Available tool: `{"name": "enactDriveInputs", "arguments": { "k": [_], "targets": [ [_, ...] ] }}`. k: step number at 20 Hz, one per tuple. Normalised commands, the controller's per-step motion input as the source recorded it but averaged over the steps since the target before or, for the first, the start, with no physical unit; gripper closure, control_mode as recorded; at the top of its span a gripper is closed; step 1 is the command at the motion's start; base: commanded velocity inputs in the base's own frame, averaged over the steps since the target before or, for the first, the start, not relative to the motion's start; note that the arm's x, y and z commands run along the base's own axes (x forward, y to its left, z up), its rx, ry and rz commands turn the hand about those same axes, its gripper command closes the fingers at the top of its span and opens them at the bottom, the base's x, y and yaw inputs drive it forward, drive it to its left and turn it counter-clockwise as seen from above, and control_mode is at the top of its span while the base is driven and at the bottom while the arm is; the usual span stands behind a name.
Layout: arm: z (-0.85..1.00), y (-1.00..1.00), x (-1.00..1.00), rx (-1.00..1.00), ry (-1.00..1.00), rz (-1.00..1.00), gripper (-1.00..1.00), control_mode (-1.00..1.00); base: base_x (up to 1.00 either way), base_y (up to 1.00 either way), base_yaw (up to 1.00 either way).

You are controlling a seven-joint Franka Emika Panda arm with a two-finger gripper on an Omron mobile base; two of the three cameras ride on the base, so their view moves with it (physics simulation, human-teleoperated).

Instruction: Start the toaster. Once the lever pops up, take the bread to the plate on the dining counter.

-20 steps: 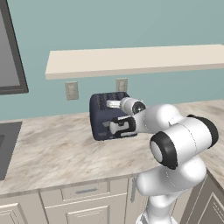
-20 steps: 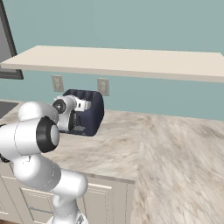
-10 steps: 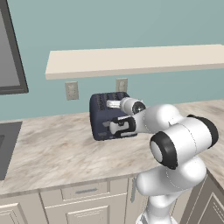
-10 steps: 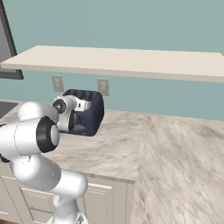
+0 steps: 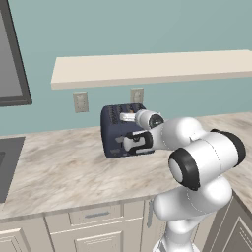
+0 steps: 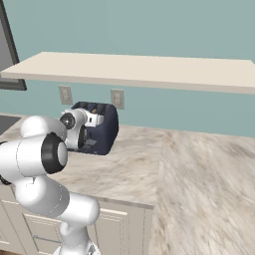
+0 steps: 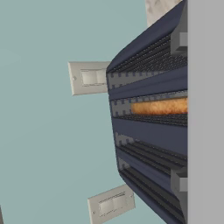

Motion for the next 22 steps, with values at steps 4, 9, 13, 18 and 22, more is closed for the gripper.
{"name": "enactDriveInputs", "arguments": {
  "k": [4,9,13,18,22],
  "targets": [
    [0.00,0.00,0.00,0.00,0.00,0.00,-1.00,-1.00,0.00,0.00,0.00],
    [0.00,0.00,0.00,0.00,0.00,0.00,-1.00,-1.00,0.00,0.00,0.00],
    [0.00,0.00,0.00,0.00,0.00,0.00,-1.00,-1.00,0.00,0.00,0.00],
    [0.00,0.00,0.00,0.00,0.00,0.00,-1.00,-1.00,0.00,0.00,0.00],
    [0.00,0.00,0.00,0.00,0.00,0.00,-1.00,-1.00,0.00,0.00,0.00]
  ]
}}
